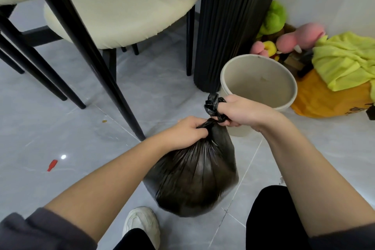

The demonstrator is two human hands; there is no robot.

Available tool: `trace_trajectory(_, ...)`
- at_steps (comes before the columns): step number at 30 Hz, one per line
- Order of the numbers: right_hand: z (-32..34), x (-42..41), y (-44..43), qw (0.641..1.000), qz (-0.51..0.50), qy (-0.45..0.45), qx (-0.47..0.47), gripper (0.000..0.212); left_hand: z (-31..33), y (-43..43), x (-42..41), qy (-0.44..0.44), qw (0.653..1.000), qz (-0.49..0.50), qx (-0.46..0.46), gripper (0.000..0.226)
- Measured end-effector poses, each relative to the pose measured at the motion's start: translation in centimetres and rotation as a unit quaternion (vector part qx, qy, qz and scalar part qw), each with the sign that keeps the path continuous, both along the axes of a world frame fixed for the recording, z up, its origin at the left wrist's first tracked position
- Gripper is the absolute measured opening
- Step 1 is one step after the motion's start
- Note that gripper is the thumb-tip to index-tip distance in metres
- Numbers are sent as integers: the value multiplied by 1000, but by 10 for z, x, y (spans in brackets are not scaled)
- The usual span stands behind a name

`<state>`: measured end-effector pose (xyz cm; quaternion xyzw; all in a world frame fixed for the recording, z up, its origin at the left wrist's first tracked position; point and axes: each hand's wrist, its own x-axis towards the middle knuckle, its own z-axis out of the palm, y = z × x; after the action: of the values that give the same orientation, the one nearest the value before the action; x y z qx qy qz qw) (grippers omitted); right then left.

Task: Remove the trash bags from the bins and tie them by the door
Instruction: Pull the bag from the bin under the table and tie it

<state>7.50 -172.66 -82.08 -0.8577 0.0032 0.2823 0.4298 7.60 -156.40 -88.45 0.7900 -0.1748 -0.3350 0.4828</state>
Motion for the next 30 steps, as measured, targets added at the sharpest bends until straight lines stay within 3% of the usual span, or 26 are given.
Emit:
trace_trajectory(3, -4, 0, 1, 999, -17, -29, 13, 34, 1, -1, -1, 30, 1000, 2, 6, 35)
trace_trajectory(7, -6, 0, -4, 997, -16, -63, 30, 31, -2, -5, -5, -14, 999, -1, 41, 42)
trace_trajectory(12, -3, -1, -5, 995, 1, -97, 12, 29, 7, -16, -12, -118, 989, 25, 85, 9)
trace_trajectory(14, -4, -1, -4, 996, -2, -90, 24, 30, 11, -15, -13, -97, 992, 15, 82, 26)
trace_trajectory(18, -6, 1, -8, 994, -61, -57, 73, 28, 9, -5, -8, -70, 996, 2, 50, 22)
trace_trajectory(19, -4, 1, -11, 993, -73, -47, 83, 22, 11, -2, -8, -89, 995, 6, 51, 20)
trace_trajectory(21, -5, 2, -16, 990, -93, -28, 102, 22, 13, 4, -9, -206, 975, -1, 84, 17)
trace_trajectory(24, -9, 2, -21, 979, -121, 20, 161, 28, 19, 13, -10, -398, 905, -10, 147, 11)
trace_trajectory(30, -17, 6, -14, 932, -188, 105, 291, 30, 24, 20, -3, -470, 867, 8, 166, 12)
